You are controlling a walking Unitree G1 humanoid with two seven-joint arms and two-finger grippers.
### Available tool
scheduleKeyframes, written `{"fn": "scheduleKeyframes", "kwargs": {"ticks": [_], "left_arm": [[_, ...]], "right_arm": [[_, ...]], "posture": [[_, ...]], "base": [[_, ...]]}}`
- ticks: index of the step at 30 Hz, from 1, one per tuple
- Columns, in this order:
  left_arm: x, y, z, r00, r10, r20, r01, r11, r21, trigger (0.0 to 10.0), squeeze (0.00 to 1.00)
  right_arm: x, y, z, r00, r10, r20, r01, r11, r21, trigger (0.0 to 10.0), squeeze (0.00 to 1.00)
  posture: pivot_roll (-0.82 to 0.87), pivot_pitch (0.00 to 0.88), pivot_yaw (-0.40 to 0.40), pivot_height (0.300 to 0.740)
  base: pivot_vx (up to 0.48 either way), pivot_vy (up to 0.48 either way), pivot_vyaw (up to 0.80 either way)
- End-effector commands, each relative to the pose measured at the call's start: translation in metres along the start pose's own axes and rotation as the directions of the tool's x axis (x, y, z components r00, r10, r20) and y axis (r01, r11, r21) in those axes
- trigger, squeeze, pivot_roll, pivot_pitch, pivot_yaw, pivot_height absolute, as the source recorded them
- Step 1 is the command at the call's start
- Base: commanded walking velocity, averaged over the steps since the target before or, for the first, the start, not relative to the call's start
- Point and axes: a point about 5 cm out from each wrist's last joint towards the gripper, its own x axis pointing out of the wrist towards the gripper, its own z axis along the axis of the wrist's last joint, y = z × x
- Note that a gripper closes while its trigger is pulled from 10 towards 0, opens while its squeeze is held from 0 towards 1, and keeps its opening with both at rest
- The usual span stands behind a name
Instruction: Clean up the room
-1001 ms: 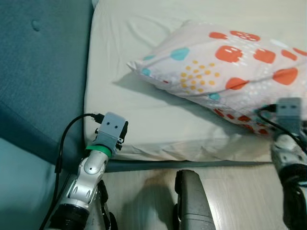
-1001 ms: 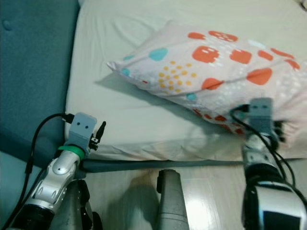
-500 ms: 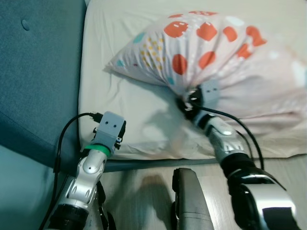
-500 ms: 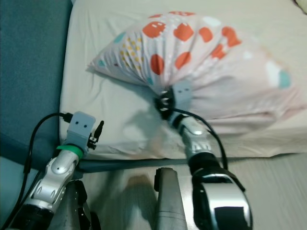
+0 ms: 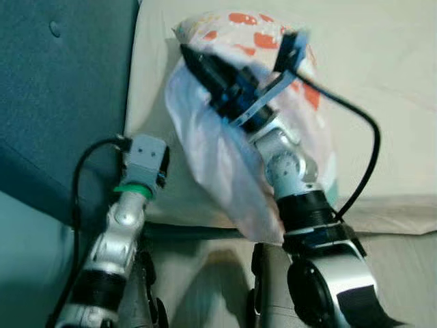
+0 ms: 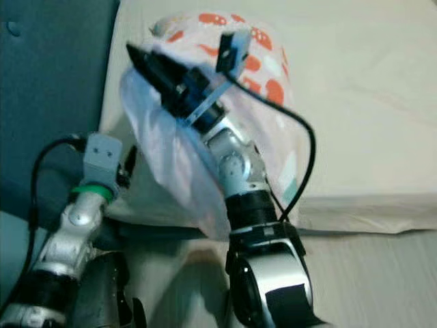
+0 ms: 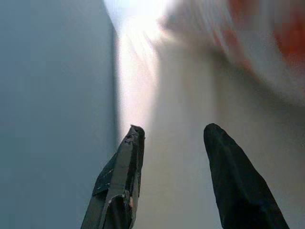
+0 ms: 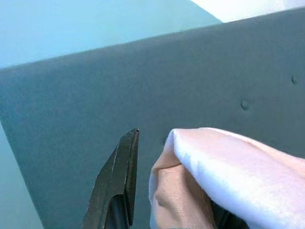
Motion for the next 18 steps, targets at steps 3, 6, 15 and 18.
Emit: {"fn": "scheduleKeyframes", "kwargs": {"ticks": [3,6,15,18], "left_arm": [[-0.008,0.026,-0.003,1.0,-0.028,0.0,0.028,0.997,0.077,10.0,0.0],[-0.013,0.032,-0.007,0.998,-0.059,-0.013,0.061,0.992,0.107,10.0,0.0],[-0.039,0.053,-0.037,0.971,-0.18,-0.159,0.206,0.966,0.16,10.0,0.0],[-0.043,0.052,-0.046,0.947,-0.226,-0.229,0.241,0.97,0.041,10.0,0.0]], "right_arm": [[-0.068,-0.001,-0.099,0.902,-0.201,-0.382,0.23,0.973,0.031,10.0,0.0],[-0.095,0.003,-0.124,0.83,-0.27,-0.488,0.328,0.944,0.034,10.0,0.0],[-0.196,0.022,-0.176,0.512,-0.455,-0.729,0.622,0.782,-0.051,10.0,0.0],[-0.205,0.028,-0.168,0.556,-0.436,-0.708,0.535,0.839,-0.096,10.0,0.0]], "posture": [[-0.03,0.173,0.064,0.565],[-0.02,0.172,0.063,0.565],[-0.02,0.163,0.063,0.565],[-0.02,0.158,0.059,0.565]], "base": [[0.0,0.0,0.0],[0.0,0.0,0.0],[0.0,0.0,0.0],[0.0,0.0,0.0]]}}
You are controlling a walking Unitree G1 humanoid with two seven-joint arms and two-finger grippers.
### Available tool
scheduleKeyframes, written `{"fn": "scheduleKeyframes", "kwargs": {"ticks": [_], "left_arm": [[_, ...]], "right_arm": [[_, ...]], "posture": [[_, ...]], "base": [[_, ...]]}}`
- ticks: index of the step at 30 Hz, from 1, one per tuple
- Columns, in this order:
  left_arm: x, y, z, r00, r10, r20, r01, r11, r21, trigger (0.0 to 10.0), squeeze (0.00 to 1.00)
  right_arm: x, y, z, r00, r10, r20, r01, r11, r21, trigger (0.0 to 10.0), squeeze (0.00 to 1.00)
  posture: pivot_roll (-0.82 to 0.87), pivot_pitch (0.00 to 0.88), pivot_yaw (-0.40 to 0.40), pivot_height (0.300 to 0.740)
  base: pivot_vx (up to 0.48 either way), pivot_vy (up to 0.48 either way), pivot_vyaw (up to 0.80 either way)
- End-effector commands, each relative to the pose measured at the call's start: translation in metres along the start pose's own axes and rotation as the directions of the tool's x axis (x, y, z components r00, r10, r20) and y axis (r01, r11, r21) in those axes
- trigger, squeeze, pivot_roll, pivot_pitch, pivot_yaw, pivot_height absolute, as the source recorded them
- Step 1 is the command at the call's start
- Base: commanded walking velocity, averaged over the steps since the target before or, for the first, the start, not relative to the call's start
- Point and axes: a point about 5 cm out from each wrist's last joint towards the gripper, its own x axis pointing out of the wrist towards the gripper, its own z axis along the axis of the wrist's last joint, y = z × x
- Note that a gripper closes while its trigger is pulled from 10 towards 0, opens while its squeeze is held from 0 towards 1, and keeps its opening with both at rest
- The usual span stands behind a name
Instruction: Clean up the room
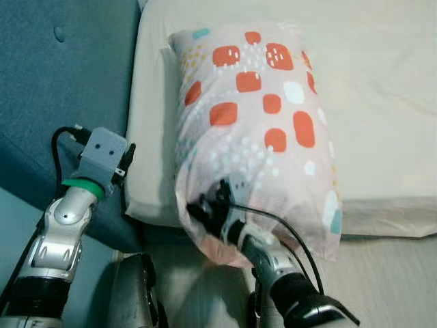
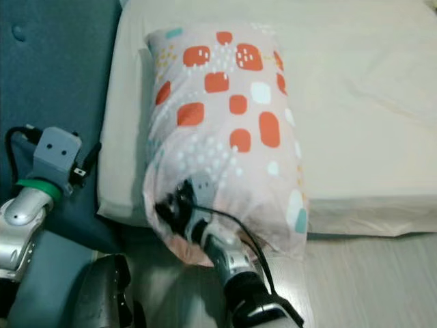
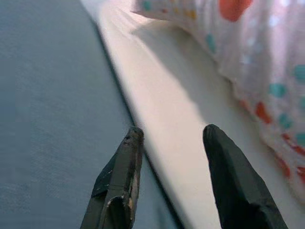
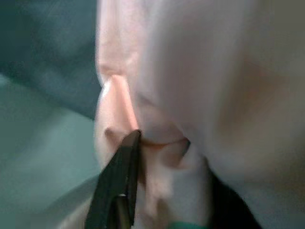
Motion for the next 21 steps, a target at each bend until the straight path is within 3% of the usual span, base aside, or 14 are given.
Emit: {"fn": "scheduleKeyframes", "kwargs": {"ticks": [1,2,4,6,7,8,10,11,12,13,14,15,19,21], "left_arm": [[-0.007,0.0,-0.014,0.997,-0.024,-0.074,0.015,0.994,-0.11,10.0,0.0],[-0.008,-0.003,-0.015,0.995,-0.054,-0.08,0.041,0.986,-0.163,10.0,0.0],[-0.008,-0.003,-0.015,0.995,-0.059,-0.08,0.045,0.985,-0.168,10.0,0.0],[-0.005,-0.016,-0.007,0.991,-0.124,-0.05,0.104,0.952,-0.289,10.0,0.0],[-0.003,-0.024,-0.002,0.988,-0.154,-0.024,0.137,0.932,-0.336,10.0,0.0],[-0.001,-0.031,0.003,0.984,-0.178,0.001,0.166,0.914,-0.369,10.0,0.0],[0.0,-0.034,0.006,0.982,-0.189,0.014,0.18,0.907,-0.381,10.0,0.0],[0.003,-0.037,0.01,0.98,-0.196,0.029,0.191,0.898,-0.397,10.0,0.13],[0.004,-0.039,0.012,0.979,-0.2,0.037,0.197,0.892,-0.406,10.0,0.13],[0.005,-0.039,0.015,0.977,-0.206,0.045,0.206,0.885,-0.418,10.0,0.31],[0.006,-0.039,0.017,0.976,-0.21,0.052,0.212,0.876,-0.432,10.0,0.61],[0.007,-0.038,0.019,0.975,-0.216,0.059,0.219,0.861,-0.46,10.0,1.0],[0.006,-0.037,0.023,0.97,-0.232,0.074,0.237,0.824,-0.515,10.0,1.0],[0.006,-0.038,0.028,0.965,-0.248,0.088,0.253,0.781,-0.571,10.0,1.0]], "right_arm": [[-0.016,-0.006,-0.009,1.0,0.005,-0.013,-0.006,0.997,-0.079,10.0,0.0],[-0.021,-0.002,-0.008,0.999,0.048,0.016,-0.044,0.986,-0.159,10.0,0.0],[-0.021,-0.001,-0.008,0.998,0.052,0.02,-0.048,0.984,-0.169,10.0,0.0],[-0.033,0.004,0.005,0.983,0.078,0.164,-0.051,0.985,-0.168,10.0,0.0],[-0.038,0.004,0.012,0.973,0.073,0.219,-0.031,0.981,-0.189,10.0,0.15],[-0.041,0.005,0.019,0.964,0.069,0.258,-0.019,0.981,-0.193,10.0,1.0],[-0.042,0.004,0.022,0.96,0.064,0.272,-0.011,0.981,-0.193,10.0,1.0],[-0.042,0.004,0.027,0.954,0.066,0.292,-0.006,0.979,-0.202,10.0,1.0],[-0.042,0.005,0.031,0.95,0.069,0.303,-0.006,0.979,-0.205,10.0,1.0],[-0.043,0.006,0.037,0.944,0.069,0.324,-0.001,0.978,-0.207,10.0,1.0],[-0.045,0.007,0.041,0.938,0.071,0.341,0.002,0.978,-0.21,10.0,1.0],[-0.048,0.006,0.047,0.93,0.059,0.363,0.023,0.976,-0.219,10.0,1.0],[-0.058,0.001,0.057,0.91,0.006,0.414,0.107,0.962,-0.25,10.0,1.0],[-0.067,-0.003,0.065,0.886,-0.051,0.462,0.195,0.943,-0.27,10.0,1.0]], "posture": [[-0.03,0.154,0.057,0.565],[-0.03,0.154,0.057,0.565],[-0.03,0.154,0.057,0.565],[-0.05,0.149,0.06,0.565],[-0.06,0.145,0.061,0.565],[-0.06,0.142,0.064,0.565],[-0.06,0.142,0.064,0.565],[-0.07,0.133,0.065,0.565],[-0.07,0.133,0.065,0.565],[-0.07,0.13,0.064,0.565],[-0.07,0.13,0.064,0.565],[-0.07,0.131,0.063,0.565],[-0.07,0.132,0.063,0.565],[-0.07,0.132,0.065,0.565]], "base": [[0.0,0.0,0.0],[0.0,0.0,0.0],[0.0,0.0,0.0],[0.0,0.0,0.0],[0.0,0.0,0.0],[0.0,0.0,0.0],[0.0,0.0,0.0],[0.0,0.0,0.0],[0.0,0.0,0.0],[0.0,0.0,0.0],[0.0,0.0,0.0],[0.0,0.0,0.0],[0.0,0.0,0.0],[0.0,0.0,0.0]]}}
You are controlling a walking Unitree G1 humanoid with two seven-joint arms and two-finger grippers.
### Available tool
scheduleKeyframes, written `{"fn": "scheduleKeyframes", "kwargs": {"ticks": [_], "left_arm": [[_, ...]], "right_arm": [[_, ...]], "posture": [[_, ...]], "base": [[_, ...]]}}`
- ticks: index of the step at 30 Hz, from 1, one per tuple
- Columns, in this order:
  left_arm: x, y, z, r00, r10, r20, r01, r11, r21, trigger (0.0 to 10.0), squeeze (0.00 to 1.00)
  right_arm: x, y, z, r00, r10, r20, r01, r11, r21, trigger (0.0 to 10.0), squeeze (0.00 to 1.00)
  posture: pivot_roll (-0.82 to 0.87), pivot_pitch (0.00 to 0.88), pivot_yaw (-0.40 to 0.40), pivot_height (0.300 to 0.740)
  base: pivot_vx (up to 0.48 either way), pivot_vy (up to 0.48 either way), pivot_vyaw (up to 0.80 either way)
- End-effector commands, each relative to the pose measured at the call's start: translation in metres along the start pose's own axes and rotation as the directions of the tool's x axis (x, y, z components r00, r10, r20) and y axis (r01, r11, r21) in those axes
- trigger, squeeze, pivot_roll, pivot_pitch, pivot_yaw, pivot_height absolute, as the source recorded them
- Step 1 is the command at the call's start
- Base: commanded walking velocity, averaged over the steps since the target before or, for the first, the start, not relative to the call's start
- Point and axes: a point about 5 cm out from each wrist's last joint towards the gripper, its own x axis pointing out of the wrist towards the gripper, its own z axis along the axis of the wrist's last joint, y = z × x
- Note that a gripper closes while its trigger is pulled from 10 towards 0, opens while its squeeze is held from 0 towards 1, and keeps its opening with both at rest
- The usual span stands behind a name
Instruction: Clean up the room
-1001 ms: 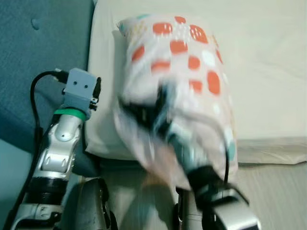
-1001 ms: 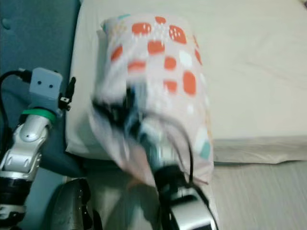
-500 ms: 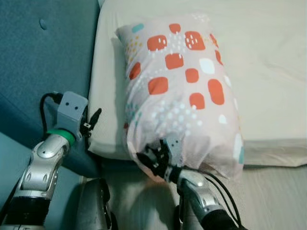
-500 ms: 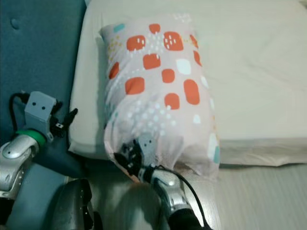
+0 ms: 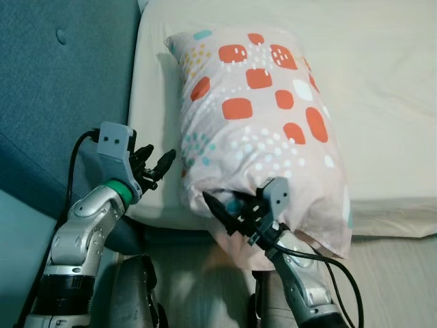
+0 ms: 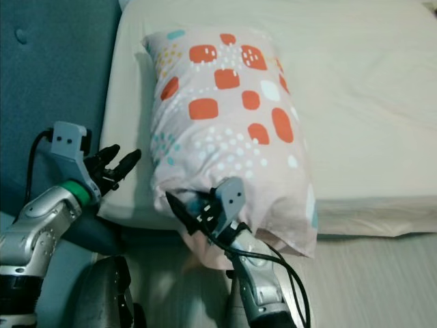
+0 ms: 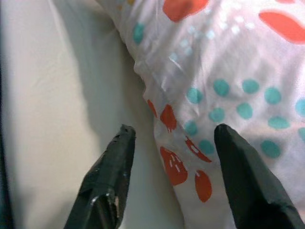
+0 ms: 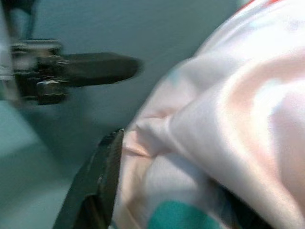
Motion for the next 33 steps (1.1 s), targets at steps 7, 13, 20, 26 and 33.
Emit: {"fn": "scheduleKeyframes", "kwargs": {"ticks": [7,13,20,26,33], "left_arm": [[0.004,-0.012,0.003,0.999,-0.046,0.0,0.046,0.995,-0.087,10.0,1.0],[0.003,-0.01,0.001,1.0,-0.006,-0.027,0.005,0.999,-0.049,10.0,0.56],[0.002,-0.016,-0.004,0.998,-0.025,-0.05,0.023,0.998,-0.051,10.0,0.0],[0.008,-0.02,-0.006,0.997,-0.041,-0.058,0.038,0.998,-0.047,10.0,0.0],[0.011,-0.022,-0.005,0.997,-0.045,-0.059,0.043,0.998,-0.04,10.0,0.0]], "right_arm": [[-0.036,0.029,-0.023,0.966,0.157,-0.205,-0.148,0.987,0.061,10.0,0.0],[-0.077,0.031,-0.041,0.932,0.131,-0.337,-0.087,0.986,0.144,10.0,0.0],[-0.11,0.033,-0.023,0.956,0.008,-0.294,0.032,0.991,0.131,10.0,0.0],[-0.112,0.02,-0.016,0.947,-0.072,-0.312,0.059,0.997,-0.053,10.0,0.0],[-0.088,-0.011,-0.011,0.931,-0.31,-0.195,0.299,0.951,-0.081,10.0,1.0]], "posture": [[-0.08,0.128,0.064,0.565],[-0.08,0.127,0.054,0.565],[-0.1,0.133,0.059,0.565],[-0.12,0.136,0.068,0.565],[-0.12,0.129,0.079,0.565]], "base": [[0.0,0.0,0.0],[0.0,0.0,0.0],[0.0,0.0,0.0],[0.0,0.0,0.0],[0.0,0.0,0.0]]}}
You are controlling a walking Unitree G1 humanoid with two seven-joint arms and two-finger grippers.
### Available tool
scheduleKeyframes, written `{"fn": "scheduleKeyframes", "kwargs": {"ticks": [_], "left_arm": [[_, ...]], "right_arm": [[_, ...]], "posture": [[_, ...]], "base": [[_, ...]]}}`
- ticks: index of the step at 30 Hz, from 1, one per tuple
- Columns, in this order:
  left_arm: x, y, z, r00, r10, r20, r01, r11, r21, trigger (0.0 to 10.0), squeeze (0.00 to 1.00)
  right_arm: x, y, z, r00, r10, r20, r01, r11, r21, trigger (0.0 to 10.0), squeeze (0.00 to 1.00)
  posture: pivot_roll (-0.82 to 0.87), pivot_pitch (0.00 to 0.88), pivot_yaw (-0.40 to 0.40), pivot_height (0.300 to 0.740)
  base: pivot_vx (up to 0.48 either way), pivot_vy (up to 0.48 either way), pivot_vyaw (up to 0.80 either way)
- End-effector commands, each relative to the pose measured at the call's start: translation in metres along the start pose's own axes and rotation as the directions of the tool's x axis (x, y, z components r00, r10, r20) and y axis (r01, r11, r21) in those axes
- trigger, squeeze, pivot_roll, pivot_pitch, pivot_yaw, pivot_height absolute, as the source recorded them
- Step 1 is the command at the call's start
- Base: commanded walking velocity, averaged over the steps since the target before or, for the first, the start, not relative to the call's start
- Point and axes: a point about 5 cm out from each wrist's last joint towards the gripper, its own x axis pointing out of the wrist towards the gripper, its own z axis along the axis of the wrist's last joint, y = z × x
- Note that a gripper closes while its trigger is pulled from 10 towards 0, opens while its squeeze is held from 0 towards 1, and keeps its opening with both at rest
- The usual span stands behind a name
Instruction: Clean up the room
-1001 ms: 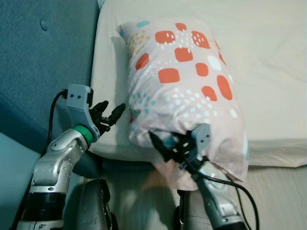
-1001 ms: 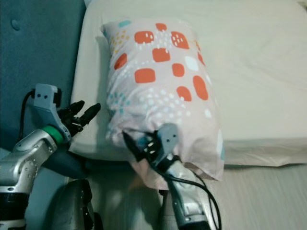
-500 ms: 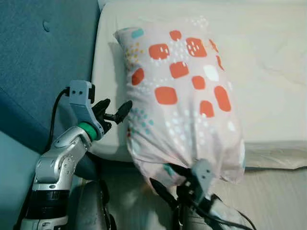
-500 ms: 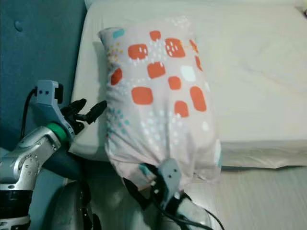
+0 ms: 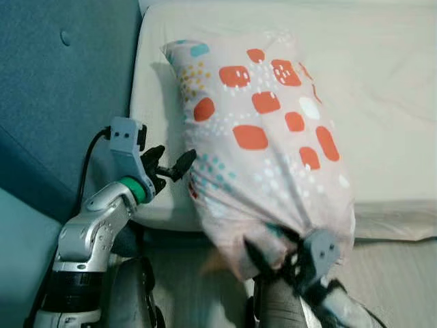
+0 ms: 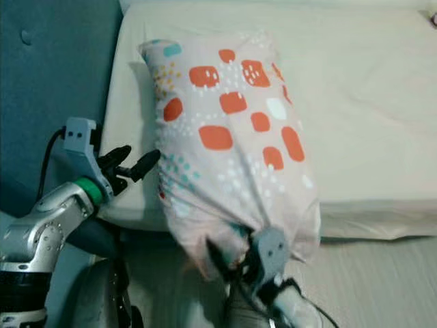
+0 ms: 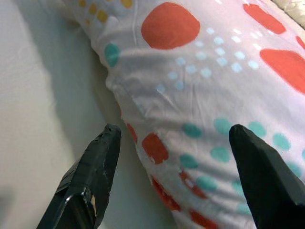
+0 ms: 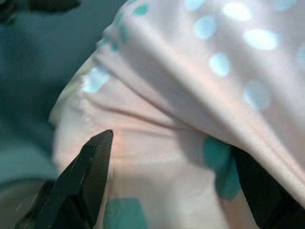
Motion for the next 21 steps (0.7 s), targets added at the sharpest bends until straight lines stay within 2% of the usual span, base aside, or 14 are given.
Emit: {"fn": "scheduleKeyframes", "kwargs": {"ticks": [1,3,4,6,7,8,10,11,17,20,21], "left_arm": [[-0.001,0.001,-0.006,1.0,0.011,-0.019,-0.011,1.0,0.001,10.0,0.0],[-0.001,0.001,-0.006,1.0,0.014,-0.02,-0.014,1.0,0.0,10.0,0.0],[-0.001,0.0,-0.007,1.0,0.016,-0.021,-0.016,1.0,0.0,10.0,0.0],[-0.001,0.0,-0.007,1.0,0.018,-0.02,-0.018,1.0,0.001,10.0,0.0],[-0.001,0.0,-0.007,1.0,0.018,-0.02,-0.018,1.0,0.001,10.0,0.0],[-0.001,-0.001,-0.007,1.0,0.02,-0.02,-0.02,1.0,0.002,10.0,0.0],[-0.001,-0.001,-0.007,1.0,0.021,-0.019,-0.021,1.0,0.002,10.0,0.0],[-0.001,-0.001,-0.007,1.0,0.024,-0.018,-0.024,1.0,0.001,10.0,0.0],[-0.002,0.0,-0.009,0.999,0.034,-0.02,-0.034,0.999,-0.004,10.0,0.0],[-0.001,-0.002,-0.009,0.999,0.031,-0.021,-0.031,1.0,-0.005,10.0,0.0],[-0.001,-0.003,-0.009,0.999,0.029,-0.022,-0.03,1.0,-0.006,10.0,0.0]], "right_arm": [[-0.005,-0.007,-0.008,0.997,-0.07,-0.032,0.071,0.997,0.016,10.0,1.0],[0.014,-0.011,-0.004,0.995,-0.098,-0.009,0.098,0.995,0.005,10.0,0.96],[0.024,-0.011,-0.001,0.995,-0.094,0.009,0.094,0.995,0.022,10.0,0.55],[0.041,-0.006,-0.001,0.998,-0.055,0.015,0.053,0.993,0.102,10.0,0.55],[0.041,-0.006,-0.001,0.998,-0.055,0.015,0.053,0.993,0.102,10.0,0.55],[0.046,-0.004,-0.002,0.999,-0.048,0.016,0.046,0.992,0.119,10.0,0.0],[0.048,-0.003,-0.002,0.999,-0.046,0.017,0.043,0.991,0.126,10.0,0.0],[0.05,-0.002,-0.001,0.999,-0.044,0.028,0.04,0.989,0.142,0.0,0.0],[0.055,0.003,0.01,0.995,-0.014,0.095,0.0,0.989,0.15,0.0,0.0],[0.055,0.008,0.014,0.993,0.036,0.111,-0.055,0.983,0.175,0.0,0.0],[0.052,0.014,0.017,0.988,0.097,0.118,-0.12,0.973,0.197,0.0,0.0]], "posture": [[-0.12,0.129,0.079,0.565],[-0.11,0.125,0.082,0.565],[-0.1,0.124,0.081,0.565],[-0.1,0.123,0.08,0.565],[-0.1,0.123,0.08,0.565],[-0.09,0.12,0.078,0.565],[-0.09,0.12,0.078,0.565],[-0.09,0.12,0.073,0.565],[-0.09,0.126,0.072,0.565],[-0.09,0.129,0.069,0.565],[-0.09,0.13,0.068,0.565]], "base": [[0.0,0.0,0.0],[0.0,0.0,0.0],[0.0,0.0,0.0],[0.0,0.0,0.0],[0.0,0.0,0.0],[0.0,0.0,0.0],[0.0,0.0,0.0],[0.0,0.0,0.0],[0.0,0.0,0.0],[0.0,0.0,0.0],[0.0,0.0,0.0]]}}
